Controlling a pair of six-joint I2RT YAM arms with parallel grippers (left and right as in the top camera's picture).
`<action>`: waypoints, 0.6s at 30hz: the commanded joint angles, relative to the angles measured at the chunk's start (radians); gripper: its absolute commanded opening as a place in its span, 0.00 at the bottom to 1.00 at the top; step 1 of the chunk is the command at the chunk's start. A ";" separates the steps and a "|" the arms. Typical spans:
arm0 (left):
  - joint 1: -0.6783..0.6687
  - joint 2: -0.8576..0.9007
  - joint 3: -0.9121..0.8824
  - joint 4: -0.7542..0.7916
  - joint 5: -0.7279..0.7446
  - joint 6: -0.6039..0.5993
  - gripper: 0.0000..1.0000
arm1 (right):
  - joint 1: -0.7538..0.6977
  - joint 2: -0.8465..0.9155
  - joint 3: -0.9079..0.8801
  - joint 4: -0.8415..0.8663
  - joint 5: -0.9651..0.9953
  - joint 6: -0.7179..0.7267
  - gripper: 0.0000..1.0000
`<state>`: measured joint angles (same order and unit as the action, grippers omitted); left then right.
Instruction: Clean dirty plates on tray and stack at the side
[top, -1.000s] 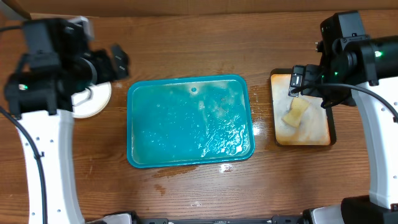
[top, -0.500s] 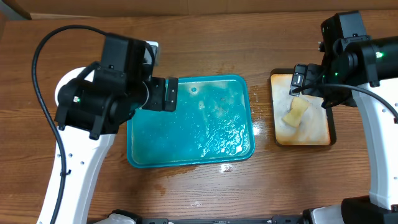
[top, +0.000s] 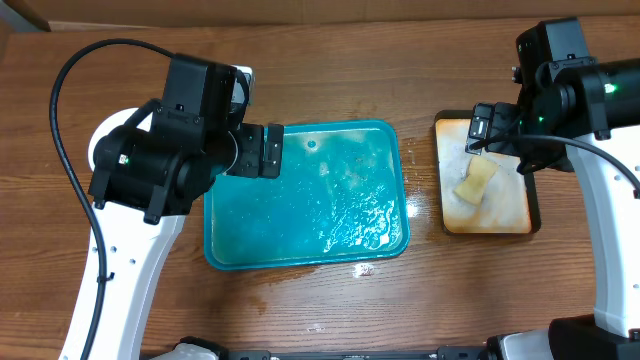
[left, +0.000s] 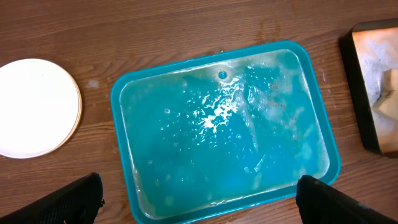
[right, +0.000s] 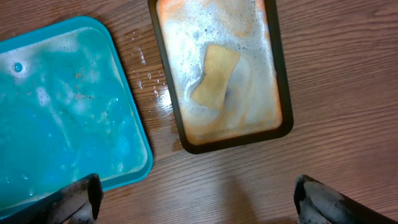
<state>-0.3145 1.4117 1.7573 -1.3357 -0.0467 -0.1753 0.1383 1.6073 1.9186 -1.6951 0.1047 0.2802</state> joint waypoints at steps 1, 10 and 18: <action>-0.004 -0.019 0.013 -0.003 -0.016 0.022 1.00 | 0.005 -0.027 0.022 0.003 0.010 0.005 1.00; -0.004 -0.019 0.013 -0.005 -0.005 0.022 1.00 | 0.005 -0.027 0.022 0.003 0.010 0.005 1.00; -0.004 -0.019 0.013 -0.066 -0.018 0.016 1.00 | 0.005 -0.027 0.022 0.003 0.010 0.005 1.00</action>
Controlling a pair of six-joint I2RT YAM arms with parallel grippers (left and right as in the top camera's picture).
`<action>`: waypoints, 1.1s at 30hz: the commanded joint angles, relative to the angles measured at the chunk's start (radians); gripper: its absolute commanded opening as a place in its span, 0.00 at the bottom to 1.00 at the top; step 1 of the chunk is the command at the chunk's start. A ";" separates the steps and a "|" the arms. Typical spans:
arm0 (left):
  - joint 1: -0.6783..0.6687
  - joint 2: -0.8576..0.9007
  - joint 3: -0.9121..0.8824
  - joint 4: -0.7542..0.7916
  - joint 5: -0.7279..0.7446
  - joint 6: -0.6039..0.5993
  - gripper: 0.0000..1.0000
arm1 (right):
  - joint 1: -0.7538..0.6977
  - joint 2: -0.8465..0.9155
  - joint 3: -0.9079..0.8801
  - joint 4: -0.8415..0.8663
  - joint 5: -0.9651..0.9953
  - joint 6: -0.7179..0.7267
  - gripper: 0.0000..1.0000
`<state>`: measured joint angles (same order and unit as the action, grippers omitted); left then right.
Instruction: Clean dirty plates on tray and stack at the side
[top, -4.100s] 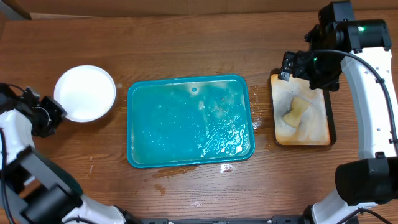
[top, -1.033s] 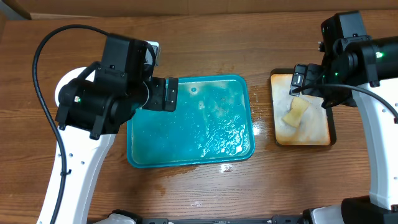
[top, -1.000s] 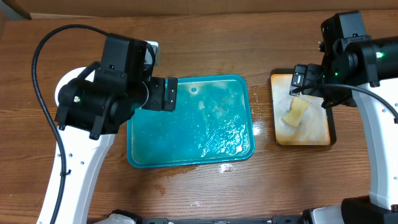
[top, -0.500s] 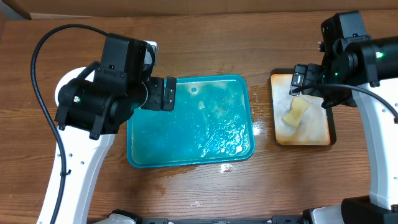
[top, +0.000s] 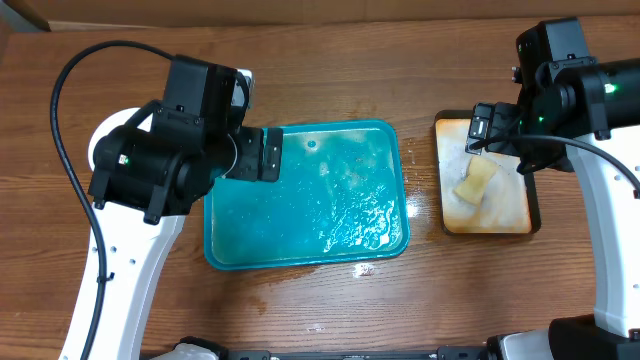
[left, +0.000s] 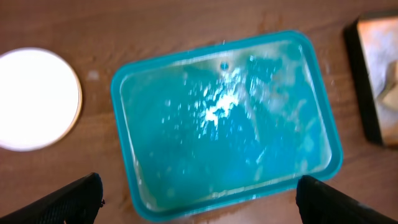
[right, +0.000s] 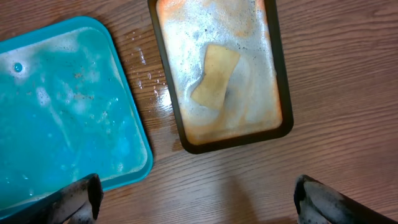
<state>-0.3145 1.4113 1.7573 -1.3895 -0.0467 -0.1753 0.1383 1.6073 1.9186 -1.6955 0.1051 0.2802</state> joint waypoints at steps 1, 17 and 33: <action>-0.003 -0.019 0.013 -0.020 -0.034 0.014 1.00 | 0.005 -0.027 0.022 0.003 0.010 0.005 1.00; 0.005 -0.205 0.012 0.026 -0.117 -0.080 1.00 | 0.005 -0.027 0.022 0.003 0.010 0.005 1.00; 0.233 -0.661 -0.237 0.426 -0.051 -0.002 1.00 | 0.005 -0.027 0.022 0.003 0.010 0.005 1.00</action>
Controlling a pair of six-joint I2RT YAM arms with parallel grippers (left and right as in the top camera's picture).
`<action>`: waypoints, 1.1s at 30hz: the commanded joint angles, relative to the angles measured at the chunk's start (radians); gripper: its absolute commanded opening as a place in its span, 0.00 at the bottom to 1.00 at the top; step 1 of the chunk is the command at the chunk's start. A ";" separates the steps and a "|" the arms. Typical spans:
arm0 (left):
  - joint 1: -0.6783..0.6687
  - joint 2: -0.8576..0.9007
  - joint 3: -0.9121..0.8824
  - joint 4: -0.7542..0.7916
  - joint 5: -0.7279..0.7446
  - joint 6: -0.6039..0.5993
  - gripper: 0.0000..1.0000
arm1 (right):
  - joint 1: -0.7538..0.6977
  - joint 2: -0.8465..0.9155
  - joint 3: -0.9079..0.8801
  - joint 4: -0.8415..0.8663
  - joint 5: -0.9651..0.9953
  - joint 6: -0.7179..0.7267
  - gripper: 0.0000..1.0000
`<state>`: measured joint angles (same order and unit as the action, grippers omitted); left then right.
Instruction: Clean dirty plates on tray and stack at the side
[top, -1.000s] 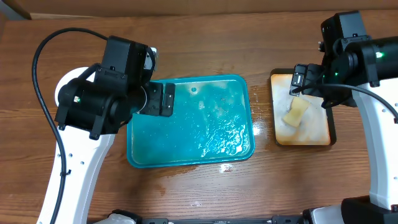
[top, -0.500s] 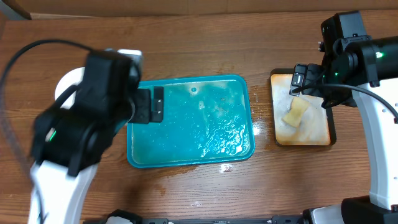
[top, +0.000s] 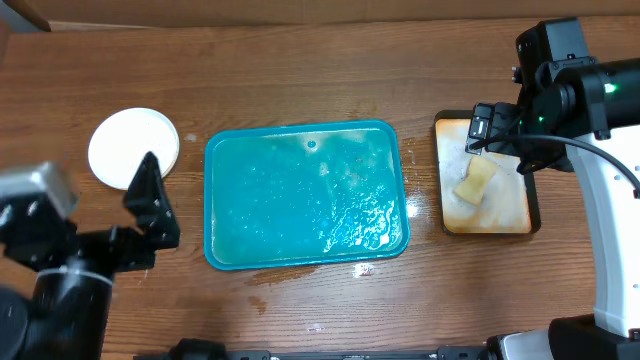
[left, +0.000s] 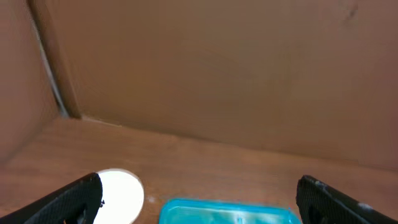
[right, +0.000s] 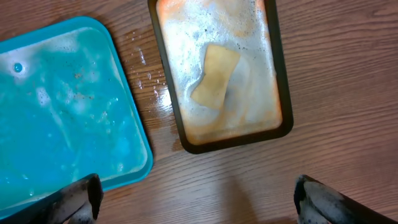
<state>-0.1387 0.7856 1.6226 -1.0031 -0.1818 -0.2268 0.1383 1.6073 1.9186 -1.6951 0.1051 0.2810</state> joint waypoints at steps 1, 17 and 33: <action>0.084 -0.066 -0.158 0.084 0.115 0.061 1.00 | 0.005 -0.027 0.022 0.003 0.010 0.005 1.00; 0.160 -0.517 -0.883 0.420 0.252 0.063 1.00 | 0.005 -0.027 0.022 0.003 0.010 0.004 1.00; 0.157 -0.782 -1.321 0.552 0.261 -0.022 1.00 | 0.005 -0.027 0.022 0.003 0.010 0.004 1.00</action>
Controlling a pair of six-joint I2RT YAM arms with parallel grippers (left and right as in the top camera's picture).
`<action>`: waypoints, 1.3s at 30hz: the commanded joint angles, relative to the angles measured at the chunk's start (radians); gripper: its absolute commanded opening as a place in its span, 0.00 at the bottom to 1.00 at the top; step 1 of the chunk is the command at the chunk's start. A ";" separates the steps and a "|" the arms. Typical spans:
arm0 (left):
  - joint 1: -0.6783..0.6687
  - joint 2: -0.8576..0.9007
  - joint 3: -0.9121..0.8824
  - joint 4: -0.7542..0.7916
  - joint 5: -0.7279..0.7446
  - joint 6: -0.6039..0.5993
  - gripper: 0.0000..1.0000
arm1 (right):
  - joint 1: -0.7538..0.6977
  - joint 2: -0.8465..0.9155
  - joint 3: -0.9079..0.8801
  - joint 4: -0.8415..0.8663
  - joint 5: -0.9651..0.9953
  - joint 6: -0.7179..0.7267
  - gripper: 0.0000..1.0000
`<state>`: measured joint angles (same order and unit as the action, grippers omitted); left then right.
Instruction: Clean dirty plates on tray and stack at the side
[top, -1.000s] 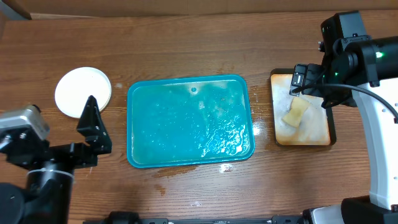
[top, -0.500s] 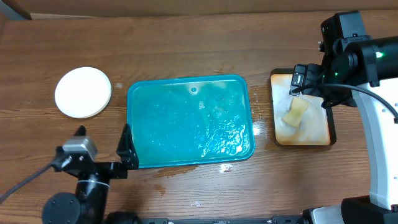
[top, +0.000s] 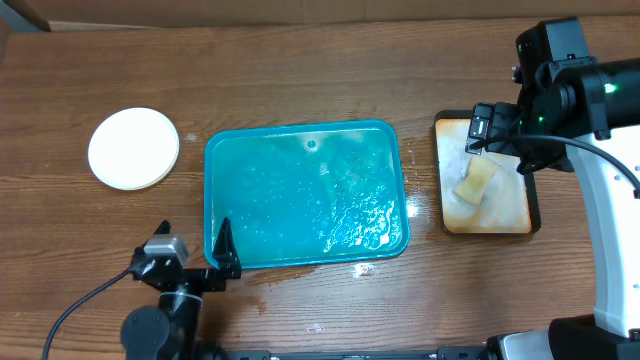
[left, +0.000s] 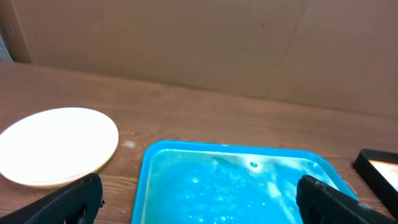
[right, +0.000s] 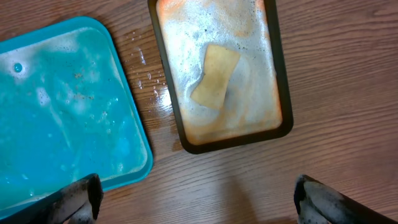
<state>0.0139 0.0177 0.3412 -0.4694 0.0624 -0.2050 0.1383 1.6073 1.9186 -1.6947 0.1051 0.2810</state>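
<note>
A white plate stack (top: 133, 148) sits on the wooden table left of the teal tray (top: 215, 200); the left wrist view shows the same plate (left: 59, 146). The tray holds only soapy water, no plates. My left gripper (top: 195, 245) is open and low at the table's front edge, just before the tray's front left corner, pointing toward the back. My right gripper (right: 199, 202) is open, high over bare wood beside the dark pan (right: 283, 81), with nothing between its fingers.
A yellow sponge (right: 214, 74) lies in foamy water in the dark pan (top: 535, 200) right of the tray. Water spots dot the wood (top: 365, 268) in front of the tray. A cardboard wall (left: 199, 43) closes off the back.
My left arm has pulled back from beside the plate at the left to the table's front edge and dropped lower. Its gripper is still open. The right arm has not moved.
My left gripper hung open above the tray's left end, with the arm covering the plate from overhead. Then it was at the front left, facing the back wall. Now it rests low at the front edge. The right gripper stayed open over the sponge pan.
</note>
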 joint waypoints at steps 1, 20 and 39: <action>0.004 -0.014 -0.055 0.024 0.016 -0.051 1.00 | 0.005 -0.027 0.022 0.002 0.010 0.004 1.00; 0.004 -0.014 -0.296 0.307 -0.058 -0.090 1.00 | 0.005 -0.027 0.022 0.002 0.010 0.004 1.00; 0.004 -0.015 -0.305 0.327 -0.087 -0.080 1.00 | 0.005 -0.027 0.022 0.002 0.010 0.004 1.00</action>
<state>0.0139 0.0158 0.0517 -0.1486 -0.0216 -0.2825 0.1383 1.6073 1.9186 -1.6951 0.1051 0.2813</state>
